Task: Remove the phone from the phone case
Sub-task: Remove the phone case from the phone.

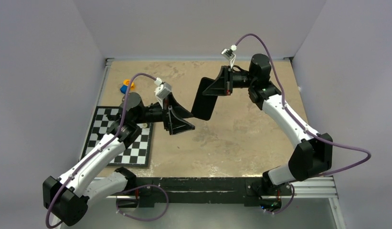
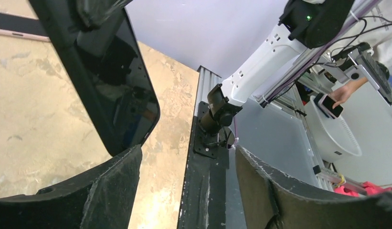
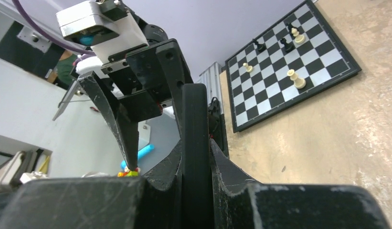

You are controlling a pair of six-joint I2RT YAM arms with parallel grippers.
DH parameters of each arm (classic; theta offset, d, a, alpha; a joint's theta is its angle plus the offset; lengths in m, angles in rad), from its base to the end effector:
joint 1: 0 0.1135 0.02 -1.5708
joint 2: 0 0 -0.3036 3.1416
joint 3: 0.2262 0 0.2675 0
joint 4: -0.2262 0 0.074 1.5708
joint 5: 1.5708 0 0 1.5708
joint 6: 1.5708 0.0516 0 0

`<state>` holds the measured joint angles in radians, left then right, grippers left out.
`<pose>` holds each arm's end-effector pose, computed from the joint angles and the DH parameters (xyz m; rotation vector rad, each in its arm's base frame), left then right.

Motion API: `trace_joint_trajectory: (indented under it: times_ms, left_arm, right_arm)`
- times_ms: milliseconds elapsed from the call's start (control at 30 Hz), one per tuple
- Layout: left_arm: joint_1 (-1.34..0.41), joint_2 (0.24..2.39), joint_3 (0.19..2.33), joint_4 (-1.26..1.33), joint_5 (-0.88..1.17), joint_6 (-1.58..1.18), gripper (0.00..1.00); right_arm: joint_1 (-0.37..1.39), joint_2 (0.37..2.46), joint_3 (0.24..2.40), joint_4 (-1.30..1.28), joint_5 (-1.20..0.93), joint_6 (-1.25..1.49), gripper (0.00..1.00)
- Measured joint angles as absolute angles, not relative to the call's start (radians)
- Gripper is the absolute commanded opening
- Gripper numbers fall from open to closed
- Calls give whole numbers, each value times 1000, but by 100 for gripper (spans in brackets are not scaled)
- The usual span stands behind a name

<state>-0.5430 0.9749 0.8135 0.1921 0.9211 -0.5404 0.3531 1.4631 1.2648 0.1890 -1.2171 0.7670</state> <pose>0.1686 -0.1497 0.3853 0.8124 1.5829 -1.5155 0.3085 0.1653 0.4219 -0.7371 1.7569 1.7508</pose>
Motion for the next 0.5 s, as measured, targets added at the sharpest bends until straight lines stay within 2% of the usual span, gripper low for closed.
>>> trace_joint_trajectory:
  times_ms: [67,233,300,500]
  left_arm:
    - [-527,974,805,176,923,-548,75]
    - [-524,962,805,117,908,-539,61]
    - [-524,964,805,101,907,-536,62]
    - [-523,987,805,78,900,-534,72]
  right_arm:
    - [353,1451,1265,170,-1206,741,0]
    - [351,1422,1266,129,-1199,710,0]
    - [351,1418,1272,118,-1200,703,0]
    - [352,1418,1285,110,-1205,691,0]
